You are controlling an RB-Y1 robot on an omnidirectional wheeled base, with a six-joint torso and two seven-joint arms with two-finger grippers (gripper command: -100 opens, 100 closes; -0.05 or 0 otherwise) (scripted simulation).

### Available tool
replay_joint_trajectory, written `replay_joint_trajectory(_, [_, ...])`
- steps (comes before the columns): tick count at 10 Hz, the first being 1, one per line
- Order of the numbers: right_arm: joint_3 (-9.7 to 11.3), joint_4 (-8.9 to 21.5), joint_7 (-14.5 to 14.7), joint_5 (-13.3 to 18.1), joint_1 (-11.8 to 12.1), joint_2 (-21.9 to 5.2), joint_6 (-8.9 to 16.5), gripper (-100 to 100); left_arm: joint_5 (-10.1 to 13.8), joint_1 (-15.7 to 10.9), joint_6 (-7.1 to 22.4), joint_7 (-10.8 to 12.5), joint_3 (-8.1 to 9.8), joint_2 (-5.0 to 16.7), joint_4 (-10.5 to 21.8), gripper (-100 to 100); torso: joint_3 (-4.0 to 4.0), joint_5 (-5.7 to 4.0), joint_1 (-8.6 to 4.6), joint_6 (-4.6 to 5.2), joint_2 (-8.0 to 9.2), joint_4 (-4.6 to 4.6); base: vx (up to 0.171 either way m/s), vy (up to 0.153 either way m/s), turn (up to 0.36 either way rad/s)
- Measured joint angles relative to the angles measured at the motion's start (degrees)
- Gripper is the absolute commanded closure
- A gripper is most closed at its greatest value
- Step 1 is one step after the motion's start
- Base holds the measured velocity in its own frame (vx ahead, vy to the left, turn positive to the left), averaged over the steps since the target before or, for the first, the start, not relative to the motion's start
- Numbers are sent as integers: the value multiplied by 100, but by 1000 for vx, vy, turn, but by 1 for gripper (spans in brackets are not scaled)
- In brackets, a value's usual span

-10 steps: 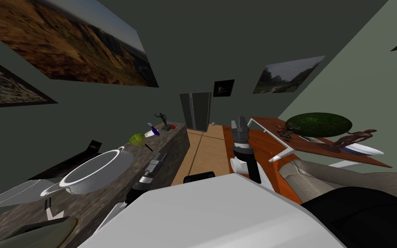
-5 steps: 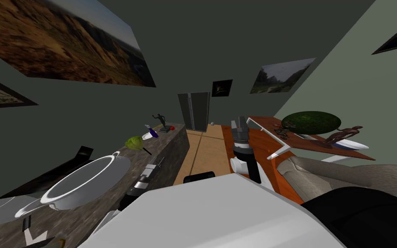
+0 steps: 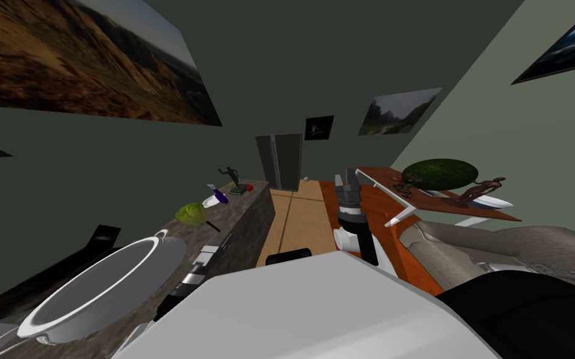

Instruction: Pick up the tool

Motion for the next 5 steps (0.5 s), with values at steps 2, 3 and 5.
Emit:
replay_joint_trajectory(2, [0, 0, 0, 0, 0, 0, 0, 0, -48, 19, -164, -136, 180, 10, 266, -100, -4, 3, 15, 0, -7, -1, 77, 148, -106])
replay_joint_trajectory(3, [0, 0, 0, 0, 0, 0, 0, 0, -63, 26, -209, -178, 242, 23, 336, -100, -4, 2, 7, -1, -7, -1, 72, 99, -52])
replay_joint_trajectory(5, [0, 0, 0, 0, 1, 0, 0, 0, -86, 9, -338, -273, 383, 62, 562, -100, -10, 1, 10, 0, -18, -3, 83, 118, -63])
